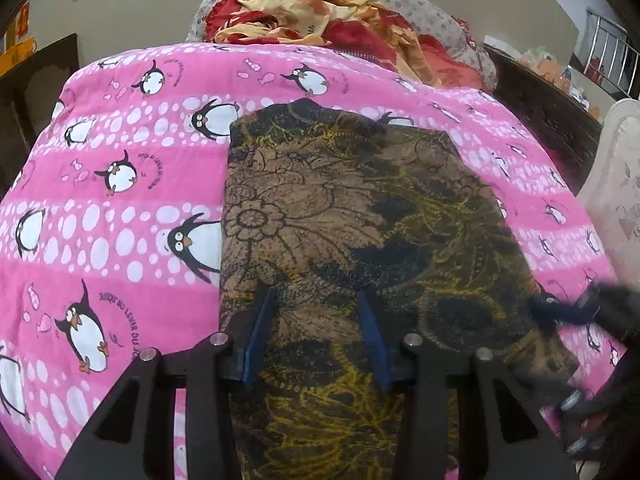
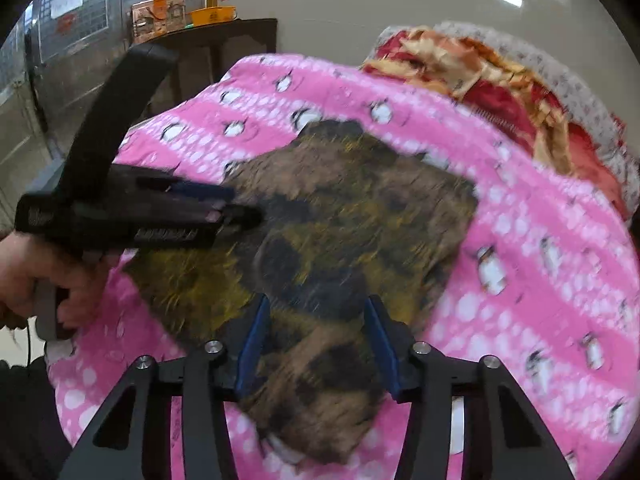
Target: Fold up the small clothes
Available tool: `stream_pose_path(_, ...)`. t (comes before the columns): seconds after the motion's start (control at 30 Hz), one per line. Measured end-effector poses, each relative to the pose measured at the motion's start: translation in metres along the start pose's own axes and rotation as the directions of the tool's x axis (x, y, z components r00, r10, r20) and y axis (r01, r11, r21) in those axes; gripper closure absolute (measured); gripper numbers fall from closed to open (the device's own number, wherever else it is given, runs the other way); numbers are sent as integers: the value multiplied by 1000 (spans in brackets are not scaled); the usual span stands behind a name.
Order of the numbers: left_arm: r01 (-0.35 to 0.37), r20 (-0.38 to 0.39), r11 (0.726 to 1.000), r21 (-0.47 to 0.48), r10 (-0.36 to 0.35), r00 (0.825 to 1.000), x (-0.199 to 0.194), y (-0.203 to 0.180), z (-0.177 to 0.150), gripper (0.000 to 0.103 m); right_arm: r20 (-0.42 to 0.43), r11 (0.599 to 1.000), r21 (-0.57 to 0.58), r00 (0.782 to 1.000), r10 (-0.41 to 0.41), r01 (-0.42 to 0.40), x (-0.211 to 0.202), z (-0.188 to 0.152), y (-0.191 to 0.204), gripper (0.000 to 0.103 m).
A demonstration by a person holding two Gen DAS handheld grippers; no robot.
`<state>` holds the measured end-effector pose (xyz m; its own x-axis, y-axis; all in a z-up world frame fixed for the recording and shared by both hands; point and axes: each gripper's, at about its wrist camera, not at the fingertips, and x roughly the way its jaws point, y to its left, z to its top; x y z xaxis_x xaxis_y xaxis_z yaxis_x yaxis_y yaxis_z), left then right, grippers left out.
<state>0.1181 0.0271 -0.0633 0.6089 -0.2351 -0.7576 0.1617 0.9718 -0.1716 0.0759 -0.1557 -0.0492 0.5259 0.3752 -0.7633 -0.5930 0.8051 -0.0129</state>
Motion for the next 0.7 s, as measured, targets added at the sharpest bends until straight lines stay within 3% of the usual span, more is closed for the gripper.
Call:
stream_pose_path(0.07,3,18,1000,7,-3,1000,1,0,-5,60,45,999,-27,999,-30,31,7,-14,3,48)
stream_pose_path(0.3,-40,68,999,28,38,997,0,-6,-9,58,41,1000,-25,999,-12,13,11,-14,5,36)
stream_pose_path(0.53,-64,80,997,50,60,995,-1,-11,-10,47,53,999,-30,999,-8,10,10,-14,5,31)
stream_pose_path(0.6,-56,80,997,49,52,995,-1,-12,-10,43,55,999,-35,998,-15,17,10,-14,7,31)
stream_pose_path(0.7,-25,74,998,66,20,997,2,-15,-10,27,56,999,-43,998,-30,33,9,-15,9,31)
